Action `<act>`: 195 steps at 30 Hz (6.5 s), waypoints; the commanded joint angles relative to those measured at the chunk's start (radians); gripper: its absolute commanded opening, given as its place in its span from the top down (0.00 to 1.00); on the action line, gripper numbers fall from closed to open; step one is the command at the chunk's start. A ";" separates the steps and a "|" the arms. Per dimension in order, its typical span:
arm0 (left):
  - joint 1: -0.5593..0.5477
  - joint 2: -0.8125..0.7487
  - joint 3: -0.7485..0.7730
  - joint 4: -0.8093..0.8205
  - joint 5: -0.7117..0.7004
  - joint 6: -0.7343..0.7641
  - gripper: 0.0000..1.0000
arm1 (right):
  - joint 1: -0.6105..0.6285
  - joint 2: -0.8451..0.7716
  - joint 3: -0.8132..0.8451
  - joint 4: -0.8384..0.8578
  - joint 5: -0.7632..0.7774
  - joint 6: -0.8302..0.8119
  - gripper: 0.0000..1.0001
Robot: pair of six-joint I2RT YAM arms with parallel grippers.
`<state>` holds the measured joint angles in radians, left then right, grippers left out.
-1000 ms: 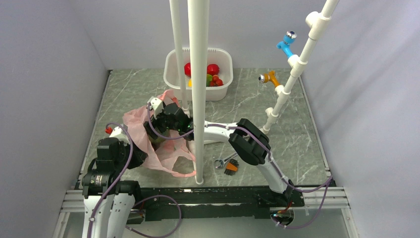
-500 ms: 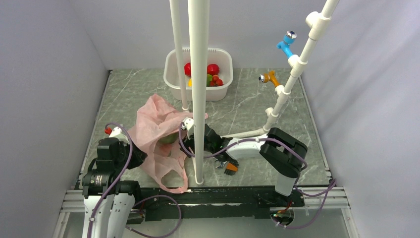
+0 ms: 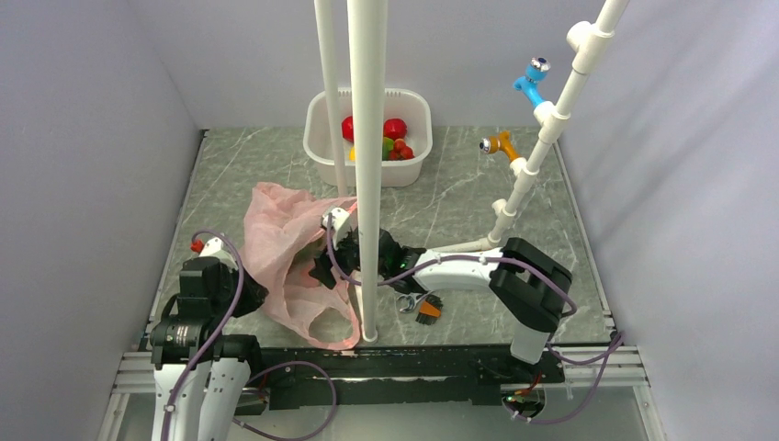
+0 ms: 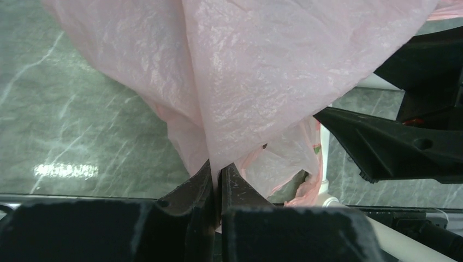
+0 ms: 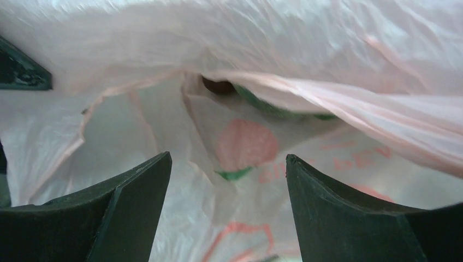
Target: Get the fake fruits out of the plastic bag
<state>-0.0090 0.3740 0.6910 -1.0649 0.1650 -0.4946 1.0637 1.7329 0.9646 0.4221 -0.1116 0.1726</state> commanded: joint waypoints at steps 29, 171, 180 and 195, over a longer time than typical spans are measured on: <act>0.006 -0.102 0.030 -0.202 -0.080 0.008 0.97 | 0.112 0.596 0.620 0.093 -0.002 -0.105 0.16; -0.539 0.257 -0.190 0.211 -0.247 -0.464 0.71 | 0.009 -0.070 0.076 -0.100 -0.509 0.178 0.20; -0.545 0.093 -0.144 0.083 -0.313 -0.514 0.65 | 0.075 0.175 -0.007 0.100 -0.482 0.253 0.43; -0.545 0.370 0.162 0.030 -0.359 -0.102 0.01 | 0.093 0.256 0.018 0.136 -0.430 0.301 0.48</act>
<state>-0.5495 0.5880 0.7990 -1.0798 -0.1680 -0.8162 1.1511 2.0178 0.9882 0.5106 -0.5514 0.4442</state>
